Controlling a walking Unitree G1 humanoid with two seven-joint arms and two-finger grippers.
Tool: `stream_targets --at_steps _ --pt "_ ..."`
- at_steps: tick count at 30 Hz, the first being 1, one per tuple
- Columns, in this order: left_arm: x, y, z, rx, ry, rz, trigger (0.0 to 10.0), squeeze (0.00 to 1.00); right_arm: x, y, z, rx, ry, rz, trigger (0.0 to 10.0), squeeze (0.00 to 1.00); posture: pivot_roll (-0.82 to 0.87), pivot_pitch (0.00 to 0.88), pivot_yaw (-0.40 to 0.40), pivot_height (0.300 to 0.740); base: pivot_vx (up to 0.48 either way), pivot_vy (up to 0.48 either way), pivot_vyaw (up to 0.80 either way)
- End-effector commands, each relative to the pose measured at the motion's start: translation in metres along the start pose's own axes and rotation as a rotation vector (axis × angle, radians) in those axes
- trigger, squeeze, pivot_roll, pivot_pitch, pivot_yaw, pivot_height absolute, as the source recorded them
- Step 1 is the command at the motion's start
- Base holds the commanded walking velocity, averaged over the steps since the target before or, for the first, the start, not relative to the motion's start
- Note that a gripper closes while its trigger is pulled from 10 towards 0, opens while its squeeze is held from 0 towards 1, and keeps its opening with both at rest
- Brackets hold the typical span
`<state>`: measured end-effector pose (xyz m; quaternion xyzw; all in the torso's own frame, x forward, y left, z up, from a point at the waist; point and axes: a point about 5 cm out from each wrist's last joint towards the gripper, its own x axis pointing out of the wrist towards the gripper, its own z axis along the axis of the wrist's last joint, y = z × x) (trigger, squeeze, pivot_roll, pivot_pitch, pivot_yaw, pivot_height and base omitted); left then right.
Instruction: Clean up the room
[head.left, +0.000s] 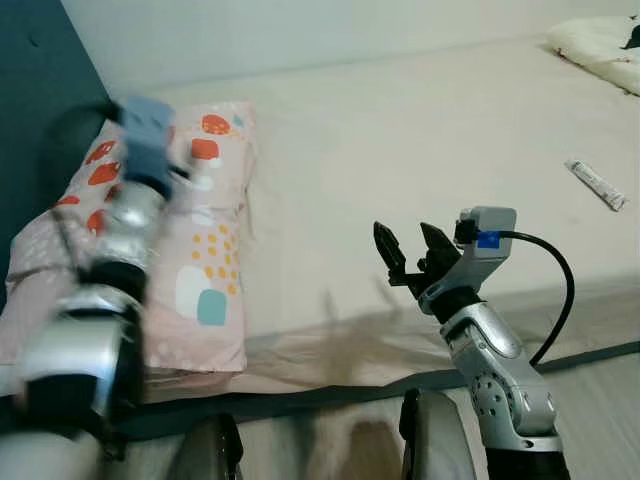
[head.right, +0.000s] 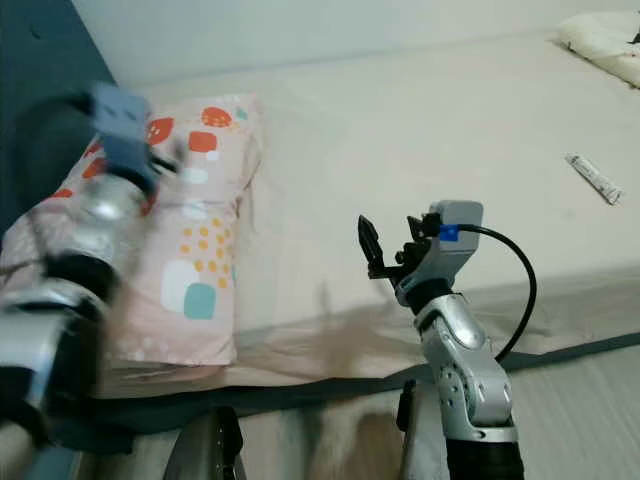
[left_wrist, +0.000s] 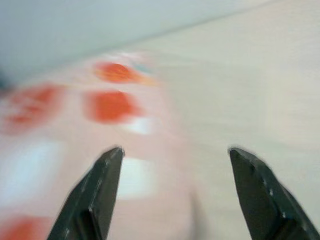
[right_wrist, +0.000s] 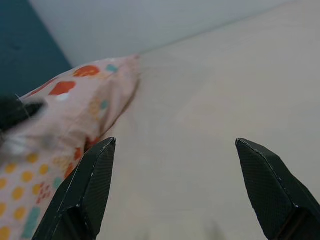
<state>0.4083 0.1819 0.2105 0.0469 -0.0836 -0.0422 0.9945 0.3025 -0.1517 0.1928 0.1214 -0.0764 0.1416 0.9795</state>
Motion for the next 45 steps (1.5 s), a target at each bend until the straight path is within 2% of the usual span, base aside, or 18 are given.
stream_targets --at_steps 1,3,5,7,8,9,13,16,18,20,23,33,41,43,45 --pt "-0.001 0.008 0.003 -0.036 -0.02 0.007 10.0 0.0 -0.001 -0.003 -0.004 0.025 0.011 -0.012 10.0 0.0 0.03 0.15 0.075 0.476 0.0 0.0 0.0" --pt "-0.017 -0.026 -0.033 -0.355 0.038 -0.12 10.0 0.0 -0.002 -0.016 -0.007 0.05 0.017 -0.065 10.0 0.0 0.02 0.135 0.062 0.485 0.0 0.0 0.0" --pt "-0.017 -0.026 -0.033 -0.355 0.038 -0.12 10.0 0.0 -0.002 -0.016 -0.007 0.05 0.017 -0.065 10.0 0.0 0.02 0.135 0.062 0.485 0.0 0.0 0.0" --pt "-0.035 -0.056 -0.053 -0.554 0.04 -0.243 10.0 0.0 -0.002 -0.028 -0.011 0.065 0.025 -0.107 10.0 0.0 0.04 0.122 0.05 0.495 0.0 0.0 0.0" --pt "-0.035 -0.056 -0.053 -0.554 0.04 -0.243 10.0 0.0 -0.002 -0.028 -0.011 0.065 0.025 -0.107 10.0 0.0 0.04 0.122 0.05 0.495 0.0 0.0 0.0" --pt "-0.046 -0.071 -0.06 -0.614 0.032 -0.302 10.0 0.0 -0.003 -0.036 -0.015 0.081 0.033 -0.128 10.0 0.0 0.04 0.111 0.043 0.504 0.0 0.0 0.0" --pt "-0.048 -0.074 -0.062 -0.627 0.031 -0.311 10.0 0.0 -0.003 -0.039 -0.019 0.079 0.045 -0.135 10.0 0.0 0.04 0.107 0.041 0.509 0.0 0.0 0.0" --pt "-0.059 -0.1 -0.079 -0.542 0.126 -0.382 10.0 0.0 0.0 -0.045 -0.036 0.08 0.094 -0.151 10.0 0.0 0.07 0.076 0.026 0.523 0.0 0.0 0.0" --pt "-0.061 -0.105 -0.082 -0.537 0.142 -0.394 10.0 0.0 0.001 -0.045 -0.038 0.081 0.099 -0.15 10.0 0.0 0.06 0.07 0.03 0.528 0.0 0.0 0.0" --pt "-0.062 -0.108 -0.081 -0.536 0.145 -0.4 10.0 0.0 0.002 -0.044 -0.038 0.084 0.097 -0.146 10.0 0.0 0.06 0.063 0.032 0.533 -0.24 0.0 0.0" --pt "-0.062 -0.112 -0.072 -0.584 0.113 -0.418 10.0 0.0 0.003 -0.044 -0.038 0.088 0.088 -0.142 10.0 0.0 0.07 0.063 0.037 0.547 -0.32 0.0 0.0" --pt "-0.066 -0.112 -0.058 -0.611 0.02 -0.457 10.0 0.0 0.006 -0.045 -0.039 0.091 0.059 -0.137 10.0 0.0 0.07 0.065 0.039 0.585 0.0 0.0 0.0" --pt "-0.076 -0.105 -0.07 -0.563 0.065 -0.434 10.0 0.0 0.005 -0.047 -0.043 0.087 0.067 -0.14 10.0 0.0 0.08 0.064 0.038 0.628 0.0 0.0 0.0" --pt "-0.084 -0.102 -0.086 -0.524 0.114 -0.429 10.0 0.0 0.004 -0.048 -0.045 0.087 0.068 -0.142 10.0 0.0 0.08 0.062 0.041 0.637 0.0 0.0 0.0" --pt "-0.086 -0.101 -0.091 -0.514 0.127 -0.428 10.0 0.0 0.004 -0.048 -0.045 0.087 0.068 -0.142 10.0 0.0 0.08 0.062 0.041 0.642 0.0 0.0 0.0"
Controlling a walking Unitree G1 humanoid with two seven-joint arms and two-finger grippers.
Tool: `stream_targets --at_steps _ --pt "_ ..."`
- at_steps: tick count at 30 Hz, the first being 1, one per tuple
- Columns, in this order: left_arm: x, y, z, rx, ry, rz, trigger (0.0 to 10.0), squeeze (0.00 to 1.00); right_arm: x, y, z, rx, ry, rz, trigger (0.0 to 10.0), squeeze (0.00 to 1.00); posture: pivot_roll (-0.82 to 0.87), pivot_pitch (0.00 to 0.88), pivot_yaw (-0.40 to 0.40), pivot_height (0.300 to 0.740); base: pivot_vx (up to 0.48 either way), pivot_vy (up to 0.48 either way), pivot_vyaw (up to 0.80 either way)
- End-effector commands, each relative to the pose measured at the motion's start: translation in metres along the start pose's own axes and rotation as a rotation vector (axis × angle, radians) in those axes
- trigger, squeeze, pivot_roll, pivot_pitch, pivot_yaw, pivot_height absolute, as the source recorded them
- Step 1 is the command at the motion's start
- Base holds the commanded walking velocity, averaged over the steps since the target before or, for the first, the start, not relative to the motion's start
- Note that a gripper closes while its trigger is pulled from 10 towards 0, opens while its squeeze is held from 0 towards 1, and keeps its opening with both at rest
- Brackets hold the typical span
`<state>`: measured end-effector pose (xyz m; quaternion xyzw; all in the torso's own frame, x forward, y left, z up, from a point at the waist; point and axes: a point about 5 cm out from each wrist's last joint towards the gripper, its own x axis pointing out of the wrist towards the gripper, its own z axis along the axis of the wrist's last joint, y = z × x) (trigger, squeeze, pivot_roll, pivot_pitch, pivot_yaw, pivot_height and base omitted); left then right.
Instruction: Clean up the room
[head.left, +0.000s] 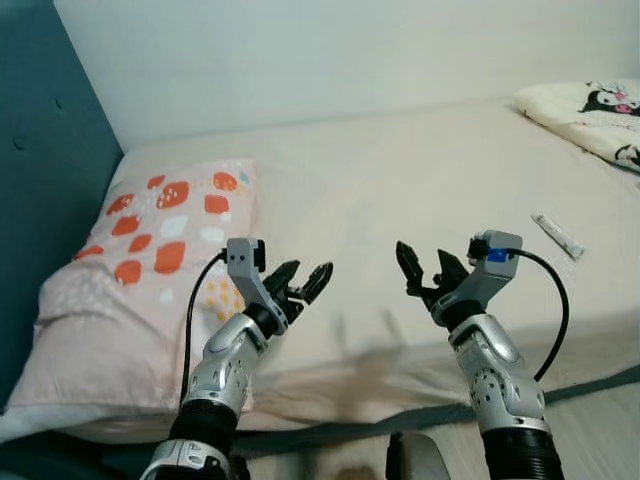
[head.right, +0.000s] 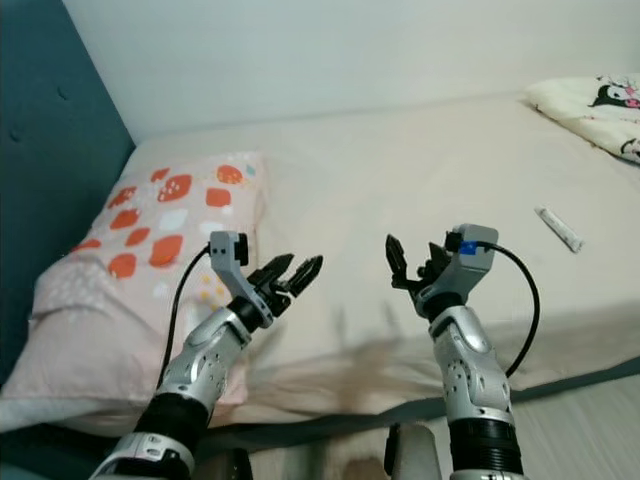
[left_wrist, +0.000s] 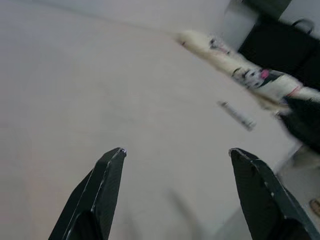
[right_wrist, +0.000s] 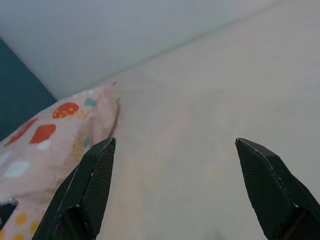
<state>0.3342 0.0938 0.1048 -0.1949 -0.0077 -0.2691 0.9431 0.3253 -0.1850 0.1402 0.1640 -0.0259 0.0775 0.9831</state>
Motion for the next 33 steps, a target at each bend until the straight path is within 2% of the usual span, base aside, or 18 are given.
stream_targets --at_steps 1,2,4,9,13,14,16,19,20,21,22,23,24,25,28,31,33 --pt "-0.016 0.016 -0.018 0.017 0.077 0.069 10.0 0.0 0.001 0.0 -0.005 0.001 0.004 -0.003 10.0 0.0 0.08 0.062 0.044 0.647 0.0 0.0 0.0" --pt "-0.016 0.016 -0.018 0.017 0.077 0.069 10.0 0.0 0.001 0.0 -0.005 0.001 0.004 -0.003 10.0 0.0 0.08 0.062 0.044 0.647 0.0 0.0 0.0" --pt "-0.043 0.042 -0.038 -0.027 0.152 0.229 10.0 0.0 -0.003 -0.008 -0.02 0.005 0.051 -0.025 10.0 0.0 0.09 0.058 0.04 0.656 0.0 0.0 0.0" --pt "-0.056 0.054 -0.044 -0.041 0.171 0.302 10.0 0.0 -0.009 -0.013 -0.035 -0.004 0.107 -0.036 10.0 0.0 0.09 0.058 0.036 0.666 0.0 0.0 0.0" --pt "-0.08 0.07 -0.053 -0.003 0.224 0.412 10.0 0.0 -0.036 -0.032 -0.094 -0.082 0.347 -0.088 10.0 0.0 0.1 0.048 0.028 0.685 0.0 0.0 0.0" --pt "-0.08 0.07 -0.053 -0.003 0.224 0.412 10.0 0.0 -0.036 -0.032 -0.094 -0.082 0.347 -0.088 10.0 0.0 0.1 0.048 0.028 0.685 0.0 0.0 0.0" --pt "-0.092 0.075 -0.061 0.004 0.261 0.454 10.0 0.0 -0.051 -0.041 -0.111 -0.103 0.43 -0.121 10.0 0.0 0.1 0.046 0.026 0.695 0.0 0.0 0.0" --pt "-0.099 0.077 -0.066 0.006 0.285 0.477 10.0 0.0 -0.058 -0.046 -0.119 -0.112 0.466 -0.137 10.0 0.0 0.1 0.045 0.024 0.699 0.0 0.0 0.0" --pt "-0.121 0.083 -0.081 -0.007 0.356 0.557 10.0 0.0 -0.079 -0.058 -0.134 -0.13 0.551 -0.184 10.0 0.0 0.1 0.043 0.019 0.709 0.0 0.0 0.0" --pt "-0.121 0.083 -0.081 -0.007 0.356 0.557 10.0 0.0 -0.079 -0.058 -0.134 -0.13 0.551 -0.184 10.0 0.0 0.1 0.043 0.019 0.709 0.0 0.0 0.0" --pt "-0.13 0.085 -0.086 -0.009 0.388 0.589 10.0 0.0 -0.087 -0.062 -0.139 -0.131 0.578 -0.204 10.0 0.0 0.1 0.043 0.019 0.714 0.0 0.0 0.0" --pt "-0.13 0.085 -0.086 -0.009 0.388 0.589 10.0 0.0 -0.087 -0.062 -0.139 -0.131 0.578 -0.204 10.0 0.0 0.1 0.043 0.019 0.714 0.0 0.0 0.0" --pt "-0.141 0.087 -0.095 -0.014 0.455 0.628 10.0 0.0 -0.095 -0.068 -0.144 -0.134 0.607 -0.229 10.0 0.0 0.1 0.04 0.018 0.718 0.0 0.0 0.0" --pt "-0.141 0.087 -0.095 -0.014 0.455 0.628 10.0 0.0 -0.095 -0.068 -0.144 -0.134 0.607 -0.229 10.0 0.0 0.1 0.04 0.018 0.718 0.0 0.0 0.0" --pt "-0.167 0.089 -0.11 0.009 0.576 0.696 10.0 0.0 -0.114 -0.082 -0.154 -0.162 0.691 -0.319 10.0 0.0 0.1 0.036 0.015 0.723 -0.48 0.0 0.0" --pt "-0.176 0.089 -0.114 0.017 0.597 0.717 10.0 0.0 -0.121 -0.085 -0.157 -0.16 0.714 -0.343 10.0 0.0 0.1 0.03 0.015 0.723 -0.48 0.0 0.0" --pt "-0.187 0.089 -0.119 0.025 0.637 0.743 10.0 0.0 -0.128 -0.087 -0.162 -0.152 0.743 -0.365 10.0 0.0 0.1 0.024 0.014 0.723 0.0 0.0 0.0"
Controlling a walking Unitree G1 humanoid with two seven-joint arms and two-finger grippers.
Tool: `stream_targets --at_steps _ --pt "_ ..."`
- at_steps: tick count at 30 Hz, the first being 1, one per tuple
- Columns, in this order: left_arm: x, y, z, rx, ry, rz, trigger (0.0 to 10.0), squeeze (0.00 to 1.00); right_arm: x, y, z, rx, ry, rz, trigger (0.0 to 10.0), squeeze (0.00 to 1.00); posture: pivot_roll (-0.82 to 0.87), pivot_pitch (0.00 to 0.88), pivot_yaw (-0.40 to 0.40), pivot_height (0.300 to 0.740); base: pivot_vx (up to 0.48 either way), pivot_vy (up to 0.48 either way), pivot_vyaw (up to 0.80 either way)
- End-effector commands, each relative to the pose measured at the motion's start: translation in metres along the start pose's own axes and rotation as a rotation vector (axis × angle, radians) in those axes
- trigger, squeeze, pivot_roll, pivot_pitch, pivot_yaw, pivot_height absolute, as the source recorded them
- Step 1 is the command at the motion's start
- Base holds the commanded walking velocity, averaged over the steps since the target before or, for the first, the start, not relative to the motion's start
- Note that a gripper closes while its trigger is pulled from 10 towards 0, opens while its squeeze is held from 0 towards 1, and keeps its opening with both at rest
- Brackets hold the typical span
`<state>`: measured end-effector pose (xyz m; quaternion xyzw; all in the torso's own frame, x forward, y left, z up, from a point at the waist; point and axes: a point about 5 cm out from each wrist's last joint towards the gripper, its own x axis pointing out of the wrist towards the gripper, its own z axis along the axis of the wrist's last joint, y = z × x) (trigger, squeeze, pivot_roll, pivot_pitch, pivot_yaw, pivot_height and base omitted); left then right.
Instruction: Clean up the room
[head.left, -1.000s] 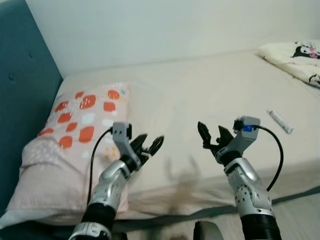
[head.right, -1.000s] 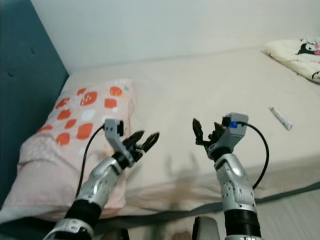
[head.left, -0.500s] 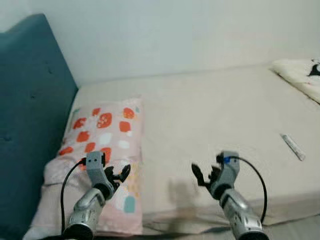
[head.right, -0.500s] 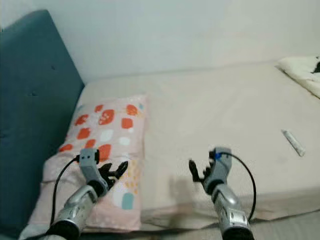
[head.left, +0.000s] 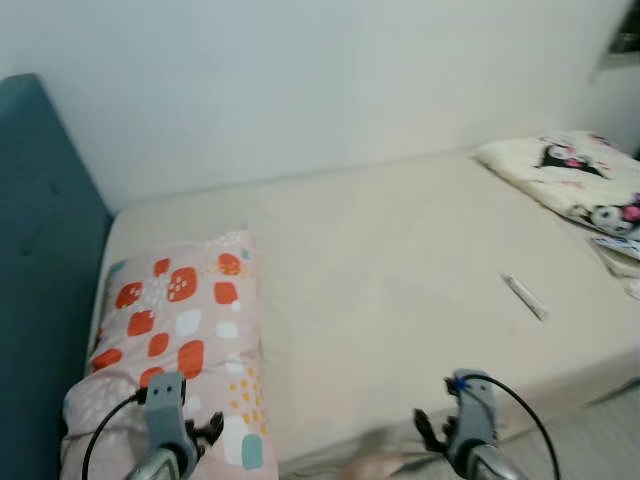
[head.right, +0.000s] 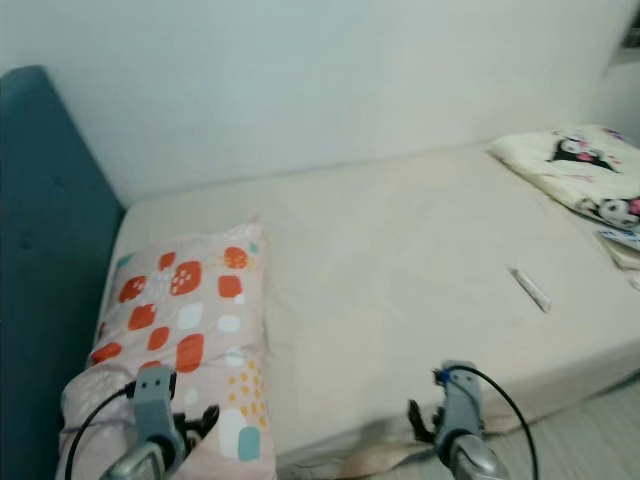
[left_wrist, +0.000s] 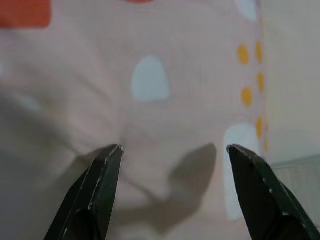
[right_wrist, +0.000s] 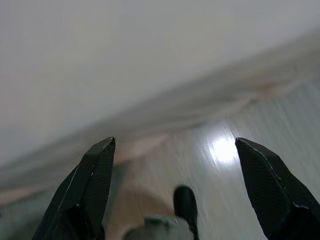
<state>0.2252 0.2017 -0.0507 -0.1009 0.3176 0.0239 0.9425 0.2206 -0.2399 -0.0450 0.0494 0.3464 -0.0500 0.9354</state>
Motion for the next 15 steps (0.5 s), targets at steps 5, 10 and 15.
stream_targets --at_steps 5,10,15 --pt "-0.014 0.02 -0.028 0.063 0.116 0.071 10.0 0.0 -0.003 0.005 -0.019 0.014 0.056 -0.005 10.0 0.0 0.1 0.019 0.014 0.723 0.0 0.0 0.0" --pt "-0.023 0.026 -0.049 0.111 0.214 0.086 10.0 0.0 -0.008 0.003 -0.036 0.028 0.096 -0.018 10.0 0.0 0.1 0.02 0.013 0.723 0.0 0.0 0.0" --pt "-0.031 0.027 -0.066 0.15 0.301 0.096 10.0 0.0 -0.016 0.001 -0.056 0.008 0.145 -0.032 10.0 0.0 0.1 0.017 0.017 0.723 0.0 -0.48 0.74"
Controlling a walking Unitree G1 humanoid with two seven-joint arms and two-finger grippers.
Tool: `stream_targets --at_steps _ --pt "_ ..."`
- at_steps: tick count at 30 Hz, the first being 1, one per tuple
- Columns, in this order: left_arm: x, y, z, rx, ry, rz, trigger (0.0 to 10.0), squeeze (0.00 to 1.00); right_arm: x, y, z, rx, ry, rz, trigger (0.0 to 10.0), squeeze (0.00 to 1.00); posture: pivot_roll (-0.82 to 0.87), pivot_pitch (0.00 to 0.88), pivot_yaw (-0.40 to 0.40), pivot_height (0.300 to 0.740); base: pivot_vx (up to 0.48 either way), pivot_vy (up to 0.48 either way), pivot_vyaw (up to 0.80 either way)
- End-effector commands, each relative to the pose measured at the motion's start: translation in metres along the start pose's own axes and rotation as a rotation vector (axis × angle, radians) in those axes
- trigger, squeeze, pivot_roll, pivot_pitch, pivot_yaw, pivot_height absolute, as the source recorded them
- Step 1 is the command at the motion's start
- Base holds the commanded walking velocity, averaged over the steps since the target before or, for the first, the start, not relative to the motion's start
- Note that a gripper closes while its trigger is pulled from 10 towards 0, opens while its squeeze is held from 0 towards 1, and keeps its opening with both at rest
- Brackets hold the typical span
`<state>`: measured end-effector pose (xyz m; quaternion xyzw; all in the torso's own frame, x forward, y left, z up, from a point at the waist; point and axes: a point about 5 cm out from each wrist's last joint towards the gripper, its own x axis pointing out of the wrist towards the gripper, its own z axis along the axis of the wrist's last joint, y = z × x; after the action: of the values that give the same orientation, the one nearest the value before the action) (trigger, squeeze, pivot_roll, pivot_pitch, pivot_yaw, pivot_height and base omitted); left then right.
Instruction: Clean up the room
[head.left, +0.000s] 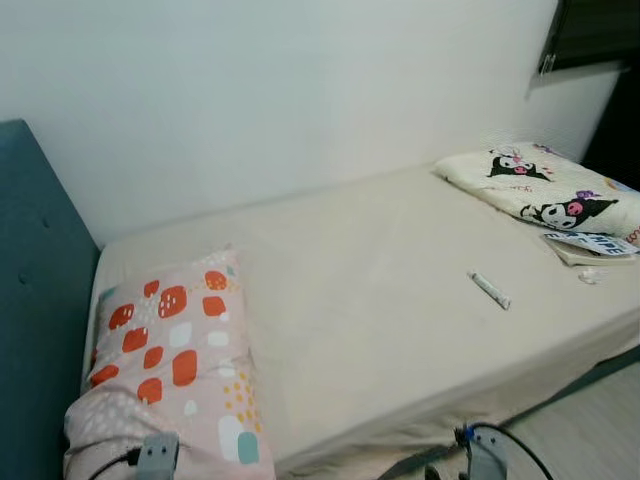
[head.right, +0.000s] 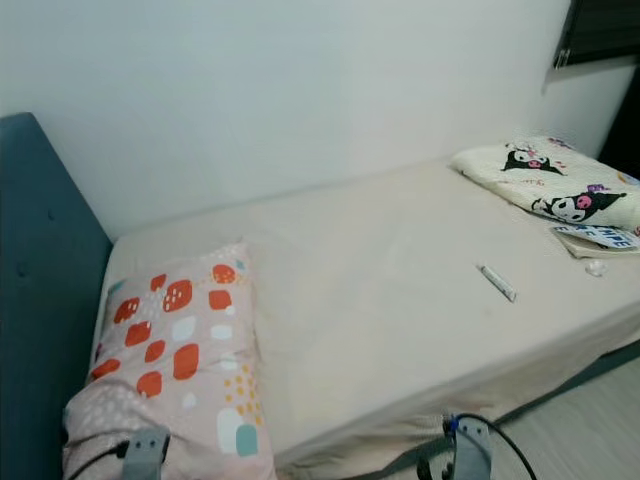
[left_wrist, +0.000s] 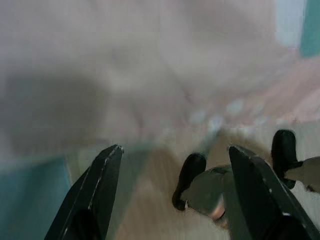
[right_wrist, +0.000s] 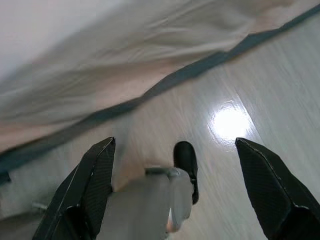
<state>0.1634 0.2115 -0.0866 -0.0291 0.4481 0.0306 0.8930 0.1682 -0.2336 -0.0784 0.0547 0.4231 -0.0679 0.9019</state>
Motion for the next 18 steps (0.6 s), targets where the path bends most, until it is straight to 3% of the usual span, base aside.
stream_targets --at_steps 1,3,7,18 --pt "-0.001 0.003 -0.005 0.03 0.032 0.007 10.0 0.0 0.001 0.004 0.001 -0.004 -0.017 0.008 10.0 0.0 0.09 0.016 0.021 0.723 0.0 -0.48 0.74" --pt "-0.001 0.003 -0.006 0.034 0.035 0.006 10.0 0.0 0.0 0.004 -0.001 0.005 -0.012 0.006 10.0 0.0 0.09 0.016 0.023 0.723 0.0 -0.48 0.74" --pt "-0.001 0.002 -0.004 0.047 0.037 0.002 10.0 0.0 -0.001 0.004 -0.009 0.031 0.031 -0.014 10.0 0.0 0.09 0.017 0.03 0.723 0.0 -0.48 0.0" --pt "0.001 0.0 0.0 0.074 0.051 -0.002 10.0 0.0 -0.005 0.009 -0.031 -0.009 0.121 0.012 10.0 0.0 0.09 0.017 0.032 0.723 0.0 -0.48 0.0"
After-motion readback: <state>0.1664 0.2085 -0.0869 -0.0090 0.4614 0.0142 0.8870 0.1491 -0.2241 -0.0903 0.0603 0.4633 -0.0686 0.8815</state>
